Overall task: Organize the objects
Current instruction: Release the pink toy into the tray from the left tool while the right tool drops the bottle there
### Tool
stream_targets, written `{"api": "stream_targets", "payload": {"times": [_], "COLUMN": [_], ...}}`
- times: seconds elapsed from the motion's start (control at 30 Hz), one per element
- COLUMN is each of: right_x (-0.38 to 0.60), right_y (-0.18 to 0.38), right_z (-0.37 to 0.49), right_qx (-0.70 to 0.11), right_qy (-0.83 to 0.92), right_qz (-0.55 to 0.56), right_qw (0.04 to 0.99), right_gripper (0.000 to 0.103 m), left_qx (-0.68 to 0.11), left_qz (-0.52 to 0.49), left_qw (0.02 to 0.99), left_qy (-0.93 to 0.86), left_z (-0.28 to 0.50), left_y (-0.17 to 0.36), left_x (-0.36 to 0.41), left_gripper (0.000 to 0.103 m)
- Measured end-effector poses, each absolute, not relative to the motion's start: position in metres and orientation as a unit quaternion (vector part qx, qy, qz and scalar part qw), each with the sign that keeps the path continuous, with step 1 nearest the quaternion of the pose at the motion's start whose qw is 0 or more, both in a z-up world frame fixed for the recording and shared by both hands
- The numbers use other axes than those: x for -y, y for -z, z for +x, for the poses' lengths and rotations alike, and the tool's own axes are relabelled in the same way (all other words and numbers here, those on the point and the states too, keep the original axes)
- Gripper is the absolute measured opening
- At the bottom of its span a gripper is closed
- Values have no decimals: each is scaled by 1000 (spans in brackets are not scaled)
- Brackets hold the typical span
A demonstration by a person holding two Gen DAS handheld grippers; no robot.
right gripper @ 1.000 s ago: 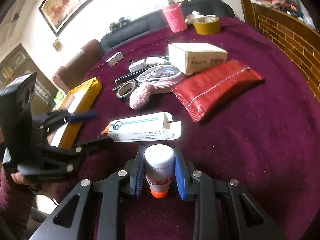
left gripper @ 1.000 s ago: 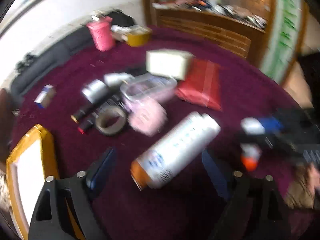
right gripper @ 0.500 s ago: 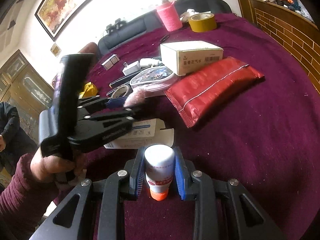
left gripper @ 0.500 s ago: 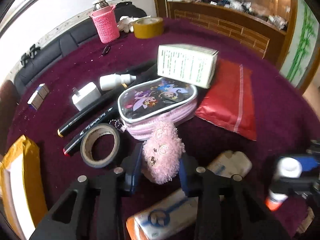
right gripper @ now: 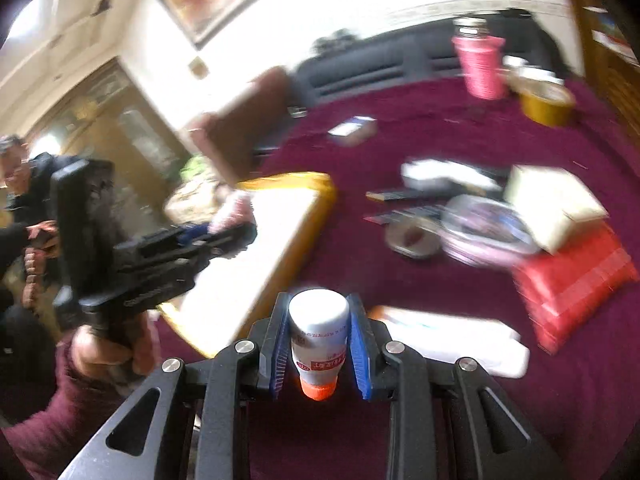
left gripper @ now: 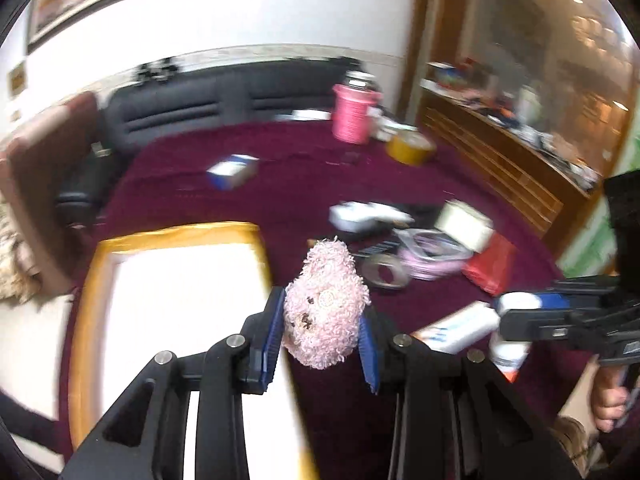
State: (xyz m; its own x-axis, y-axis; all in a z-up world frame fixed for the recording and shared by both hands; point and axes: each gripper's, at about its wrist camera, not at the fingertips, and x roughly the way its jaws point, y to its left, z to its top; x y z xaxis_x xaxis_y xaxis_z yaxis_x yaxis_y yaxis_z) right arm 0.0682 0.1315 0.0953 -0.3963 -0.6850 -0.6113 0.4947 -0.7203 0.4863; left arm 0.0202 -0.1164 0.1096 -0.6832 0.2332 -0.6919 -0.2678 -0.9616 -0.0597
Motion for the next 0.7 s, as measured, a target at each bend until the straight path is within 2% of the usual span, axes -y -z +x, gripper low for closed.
{"api": "stream_targets", "payload": {"times": [0.2,0.37,0.57,0.7], "right_x": [-32,35,57,59], "right_y": [-108,-75,-32,-23], "right_z": [14,-42,-83,-102], "right_qx": [102,54,28,20], "right_qy": [801,805,800,803], "right_qz": [445,489,531,538], "right_qw": [388,333,278,255], "right_gripper": [30,30,30,30], "left_qx": [24,70,114,134], "left_qz": [-403,-439,-462,-466], "left_qw": [86,63,52,58], "left_qy": [-911,-893,-878,-873], "left_z": [-24,-63,-93,-104], "left_y": [-90,-47,-13,-1], "left_x": [181,211,232,236], "left_gripper": [32,33,33,34]}}
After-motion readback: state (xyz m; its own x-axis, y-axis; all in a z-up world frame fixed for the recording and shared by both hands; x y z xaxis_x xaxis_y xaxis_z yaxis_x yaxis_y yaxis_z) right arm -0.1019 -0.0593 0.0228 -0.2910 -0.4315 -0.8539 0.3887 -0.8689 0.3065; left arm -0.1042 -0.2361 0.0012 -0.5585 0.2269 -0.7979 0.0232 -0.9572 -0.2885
